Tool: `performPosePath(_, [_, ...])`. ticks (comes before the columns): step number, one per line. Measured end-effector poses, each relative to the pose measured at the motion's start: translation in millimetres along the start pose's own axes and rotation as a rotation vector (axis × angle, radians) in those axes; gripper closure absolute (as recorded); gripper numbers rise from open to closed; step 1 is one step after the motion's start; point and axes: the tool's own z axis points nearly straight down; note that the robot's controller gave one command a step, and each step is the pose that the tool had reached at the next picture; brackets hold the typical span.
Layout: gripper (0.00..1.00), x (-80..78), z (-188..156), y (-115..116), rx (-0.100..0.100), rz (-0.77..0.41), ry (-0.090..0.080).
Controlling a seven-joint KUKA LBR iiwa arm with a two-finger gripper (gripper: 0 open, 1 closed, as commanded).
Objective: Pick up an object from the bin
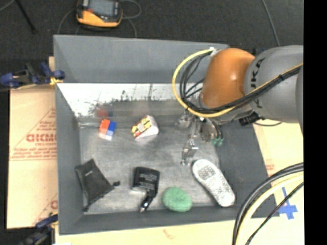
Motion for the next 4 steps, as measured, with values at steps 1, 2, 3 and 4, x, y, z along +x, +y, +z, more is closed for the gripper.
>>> performPosePath(1, [0.00, 0.0, 0.0, 0.0, 0.000, 0.000, 0.000])
performPosePath(2, [0.00, 16.6, 20.2, 9.8, 0.001, -0.049, -0.007])
performPosePath(3, [0.00, 30.5, 37.2, 23.6, -0.002, -0.258, 0.006])
performPosePath(4, [1.00, 11.0, 62.3, 87.8, -0.002, -0.633, -0.003])
